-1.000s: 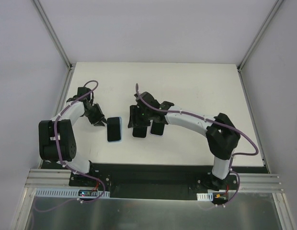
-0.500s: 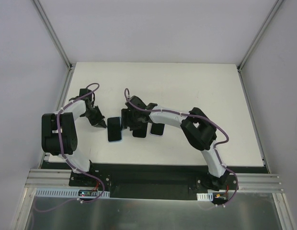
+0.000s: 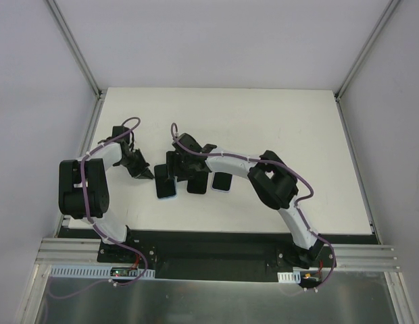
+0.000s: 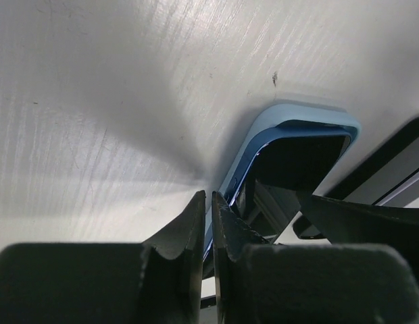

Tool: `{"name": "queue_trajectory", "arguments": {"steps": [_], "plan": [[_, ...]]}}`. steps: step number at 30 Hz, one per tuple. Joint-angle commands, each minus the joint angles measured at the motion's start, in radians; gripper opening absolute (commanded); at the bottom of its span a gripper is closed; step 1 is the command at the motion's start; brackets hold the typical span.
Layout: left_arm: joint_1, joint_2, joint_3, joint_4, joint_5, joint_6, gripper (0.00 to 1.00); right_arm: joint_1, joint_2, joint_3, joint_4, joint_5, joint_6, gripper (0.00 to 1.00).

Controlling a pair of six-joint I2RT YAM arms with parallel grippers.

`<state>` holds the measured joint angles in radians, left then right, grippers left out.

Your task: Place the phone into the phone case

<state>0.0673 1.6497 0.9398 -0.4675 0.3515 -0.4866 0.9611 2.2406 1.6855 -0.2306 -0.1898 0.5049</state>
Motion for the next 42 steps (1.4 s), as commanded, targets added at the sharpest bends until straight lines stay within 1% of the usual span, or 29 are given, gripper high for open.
{"name": "queue_trajectory", "arguments": {"steps": [1,6,9,12,15,17,19,21,24,26,27,28,30,32,33,34,35,40,42], "plan": [[0.006,0.007,-0.022,0.036,0.069,-0.038,0.06,0.005,0.037,0.022,-0.032,0.027,-0.028,0.59],[0.003,0.024,-0.038,0.065,0.109,-0.046,0.06,0.005,0.056,0.026,-0.024,0.024,-0.048,0.55],[-0.012,0.021,-0.044,0.078,0.109,-0.046,0.07,0.005,0.057,0.019,-0.018,0.021,-0.066,0.52],[-0.029,0.024,-0.047,0.081,0.104,-0.053,0.06,0.004,0.059,0.011,-0.016,0.032,-0.074,0.5],[-0.029,0.012,-0.064,0.081,0.066,-0.066,0.07,0.001,0.056,-0.001,-0.018,0.035,-0.071,0.48],[-0.024,0.004,-0.067,0.069,0.046,-0.073,0.08,-0.002,0.048,-0.017,-0.018,0.036,-0.069,0.41],[-0.024,-0.008,-0.064,0.059,0.032,-0.079,0.08,-0.004,0.045,-0.029,-0.018,0.039,-0.071,0.38],[-0.021,-0.025,-0.062,0.04,-0.002,-0.084,0.12,-0.005,0.036,-0.043,-0.016,0.046,-0.071,0.36],[-0.02,-0.067,-0.052,0.001,-0.084,-0.078,0.2,-0.009,0.033,-0.059,-0.015,0.053,-0.081,0.28],[-0.02,-0.099,-0.045,-0.014,-0.111,-0.076,0.24,-0.007,0.036,-0.066,-0.015,0.064,-0.092,0.19],[-0.018,-0.106,-0.042,-0.019,-0.102,-0.078,0.3,-0.009,0.039,-0.067,-0.015,0.07,-0.1,0.15],[-0.017,-0.123,-0.044,-0.017,-0.08,-0.082,0.34,-0.009,0.046,-0.064,-0.018,0.076,-0.115,0.12],[-0.017,-0.131,-0.047,-0.019,-0.033,-0.098,0.37,-0.012,0.053,-0.063,-0.022,0.085,-0.123,0.11],[-0.018,-0.142,-0.052,-0.013,-0.011,-0.099,0.37,-0.013,0.056,-0.06,-0.026,0.082,-0.124,0.12],[-0.018,-0.149,-0.062,-0.011,0.015,-0.098,0.35,-0.013,0.053,-0.063,-0.026,0.081,-0.126,0.12],[-0.017,-0.162,-0.07,-0.008,0.029,-0.095,0.3,-0.013,0.048,-0.063,-0.023,0.078,-0.131,0.13],[-0.017,-0.166,-0.088,-0.008,0.041,-0.092,0.28,-0.013,0.044,-0.06,-0.024,0.072,-0.134,0.14],[-0.02,-0.212,-0.157,0.009,0.102,-0.078,0.21,-0.016,0.025,-0.064,-0.019,0.064,-0.138,0.19],[-0.02,-0.217,-0.19,0.03,0.116,-0.075,0.2,-0.016,0.022,-0.069,-0.018,0.052,-0.129,0.2]]}}
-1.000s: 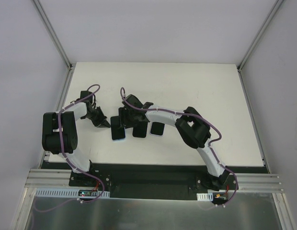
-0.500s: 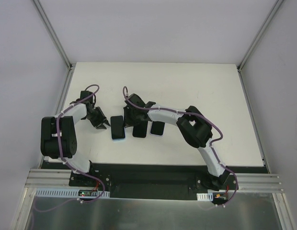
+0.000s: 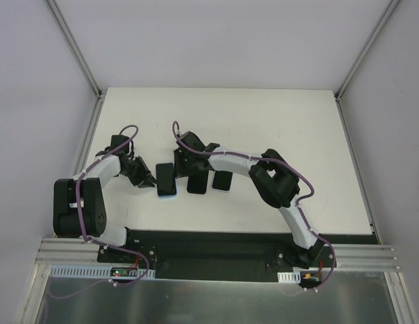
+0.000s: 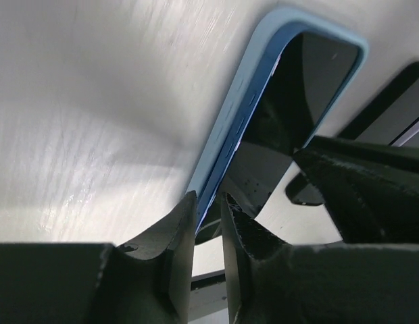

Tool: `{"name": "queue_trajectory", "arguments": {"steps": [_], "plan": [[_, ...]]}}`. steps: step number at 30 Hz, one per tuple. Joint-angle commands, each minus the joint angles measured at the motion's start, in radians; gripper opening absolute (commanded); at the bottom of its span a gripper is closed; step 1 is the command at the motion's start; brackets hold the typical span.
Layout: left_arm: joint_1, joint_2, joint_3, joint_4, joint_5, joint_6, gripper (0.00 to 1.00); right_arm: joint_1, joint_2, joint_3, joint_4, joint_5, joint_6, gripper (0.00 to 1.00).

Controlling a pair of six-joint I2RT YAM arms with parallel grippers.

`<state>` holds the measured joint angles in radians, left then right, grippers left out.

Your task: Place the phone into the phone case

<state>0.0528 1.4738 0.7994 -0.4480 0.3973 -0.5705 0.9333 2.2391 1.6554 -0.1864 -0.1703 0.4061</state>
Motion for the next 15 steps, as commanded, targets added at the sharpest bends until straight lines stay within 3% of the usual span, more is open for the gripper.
{"name": "queue_trajectory", "arguments": {"steps": [1,8,15], "plan": [[-0.007,-0.041,-0.058,0.017,0.072,0.011,0.2,0.01,0.022,-0.046,-0.058,0.029,-0.026,0.21],[-0.016,0.0,-0.13,0.137,0.166,-0.051,0.14,0.009,-0.016,-0.131,0.059,-0.05,0.017,0.27],[-0.037,0.006,-0.198,0.199,0.159,-0.091,0.08,0.013,-0.01,-0.155,0.097,-0.11,0.056,0.29]]}}
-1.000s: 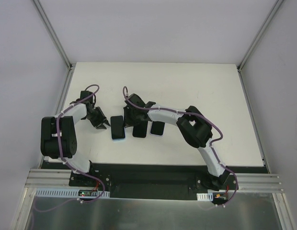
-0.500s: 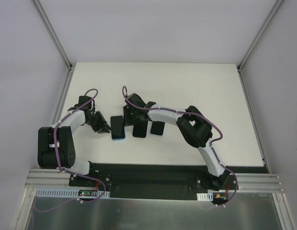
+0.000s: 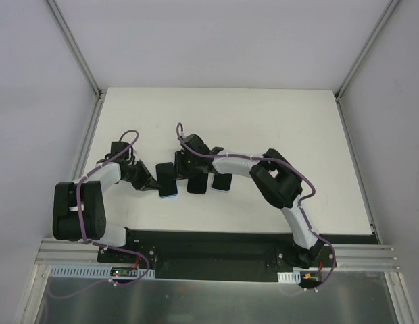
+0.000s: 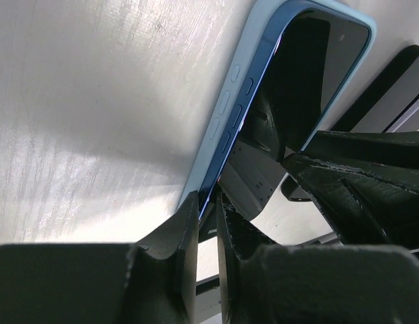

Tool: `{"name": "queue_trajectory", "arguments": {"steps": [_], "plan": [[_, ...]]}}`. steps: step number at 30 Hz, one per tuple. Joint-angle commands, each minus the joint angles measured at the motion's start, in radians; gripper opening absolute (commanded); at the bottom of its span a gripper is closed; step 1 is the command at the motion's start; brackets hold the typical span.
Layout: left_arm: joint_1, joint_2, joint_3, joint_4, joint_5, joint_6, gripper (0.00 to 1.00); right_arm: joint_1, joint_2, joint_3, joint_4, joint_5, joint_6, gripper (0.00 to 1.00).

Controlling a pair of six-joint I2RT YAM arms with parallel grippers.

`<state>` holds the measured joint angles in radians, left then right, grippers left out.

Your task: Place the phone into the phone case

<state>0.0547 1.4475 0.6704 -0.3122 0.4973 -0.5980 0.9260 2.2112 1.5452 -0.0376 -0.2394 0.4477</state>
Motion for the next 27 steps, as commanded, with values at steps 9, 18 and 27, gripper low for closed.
{"name": "queue_trajectory", "arguments": {"steps": [9,18,27], "plan": [[-0.053,-0.077,-0.104,0.078,0.017,-0.126,0.13,0.016,0.024,-0.082,-0.035,-0.049,0.014,0.27],[-0.041,-0.103,0.026,-0.045,-0.103,-0.082,0.34,-0.001,-0.002,-0.1,-0.025,-0.066,-0.007,0.32],[-0.035,0.079,0.123,-0.044,-0.1,-0.002,0.28,-0.019,-0.004,-0.117,-0.005,-0.072,0.011,0.44]]}}
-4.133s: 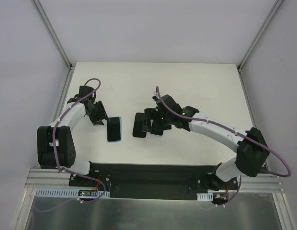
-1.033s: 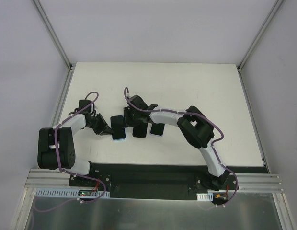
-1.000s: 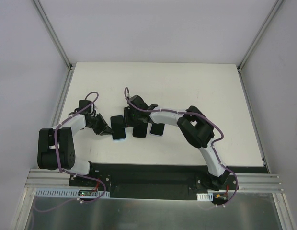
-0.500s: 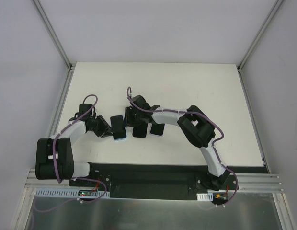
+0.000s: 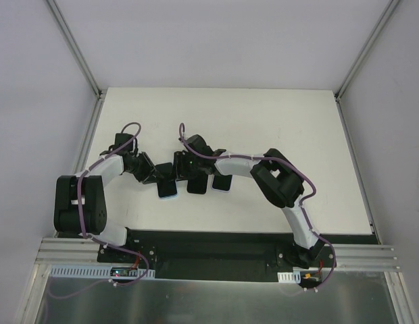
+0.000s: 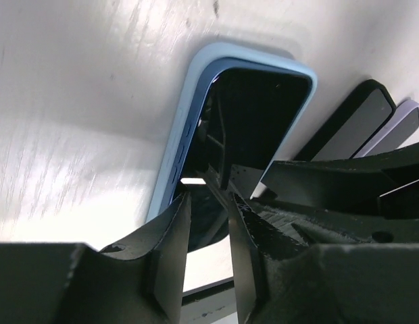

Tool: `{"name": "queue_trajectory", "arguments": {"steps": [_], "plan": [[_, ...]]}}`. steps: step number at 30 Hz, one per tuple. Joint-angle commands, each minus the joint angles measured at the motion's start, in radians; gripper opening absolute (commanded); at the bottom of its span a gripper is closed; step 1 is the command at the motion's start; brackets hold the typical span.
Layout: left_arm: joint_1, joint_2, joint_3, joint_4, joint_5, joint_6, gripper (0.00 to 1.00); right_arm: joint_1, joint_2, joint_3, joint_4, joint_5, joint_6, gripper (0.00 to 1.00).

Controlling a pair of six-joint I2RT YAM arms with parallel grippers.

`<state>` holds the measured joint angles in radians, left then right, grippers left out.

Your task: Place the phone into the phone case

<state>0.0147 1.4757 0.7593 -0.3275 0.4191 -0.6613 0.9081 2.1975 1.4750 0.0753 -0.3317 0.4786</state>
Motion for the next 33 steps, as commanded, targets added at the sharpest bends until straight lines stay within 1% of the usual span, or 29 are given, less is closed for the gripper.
{"name": "queue_trajectory", "arguments": {"steps": [1,4,5,8,10,12,14,15,19,21,24,25,29,33], "plan": [[0.005,0.058,0.035,-0.031,-0.022,0.069,0.26,-0.003,0.01,-0.048,-0.117,0.019,-0.02,0.45],[0.007,0.075,0.034,-0.031,-0.026,0.074,0.22,-0.005,0.011,-0.047,-0.118,0.02,-0.021,0.47],[0.007,0.078,0.029,-0.031,-0.026,0.074,0.17,-0.005,0.014,-0.047,-0.118,0.02,-0.021,0.48],[0.007,0.092,0.023,-0.031,-0.019,0.075,0.11,-0.006,0.019,-0.039,-0.12,0.02,-0.017,0.52],[0.005,0.092,0.02,-0.031,-0.006,0.072,0.11,-0.006,0.021,-0.038,-0.123,0.023,-0.014,0.53],[0.007,0.069,0.015,-0.033,0.0,0.071,0.12,-0.008,0.021,-0.042,-0.126,0.031,-0.012,0.54],[0.007,0.04,0.02,-0.041,-0.006,0.071,0.15,-0.009,0.022,-0.044,-0.126,0.029,-0.012,0.54],[0.008,0.017,0.024,-0.047,-0.016,0.072,0.23,-0.011,0.021,-0.047,-0.124,0.028,-0.012,0.54],[0.016,-0.026,0.069,-0.097,-0.022,0.101,0.38,-0.012,0.021,-0.048,-0.126,0.029,-0.011,0.54],[0.019,-0.041,0.1,-0.12,-0.039,0.114,0.39,-0.012,0.019,-0.05,-0.126,0.029,-0.012,0.54],[0.024,-0.037,0.127,-0.163,-0.1,0.141,0.4,-0.012,0.018,-0.05,-0.126,0.026,-0.014,0.54],[0.03,-0.031,0.133,-0.172,-0.115,0.15,0.38,-0.011,0.018,-0.05,-0.126,0.025,-0.014,0.54],[0.037,0.017,0.127,-0.18,-0.103,0.167,0.29,-0.014,0.018,-0.048,-0.124,0.025,-0.015,0.54],[0.036,0.063,0.127,-0.174,-0.056,0.177,0.26,-0.014,0.022,-0.047,-0.124,0.022,-0.012,0.54]]}}
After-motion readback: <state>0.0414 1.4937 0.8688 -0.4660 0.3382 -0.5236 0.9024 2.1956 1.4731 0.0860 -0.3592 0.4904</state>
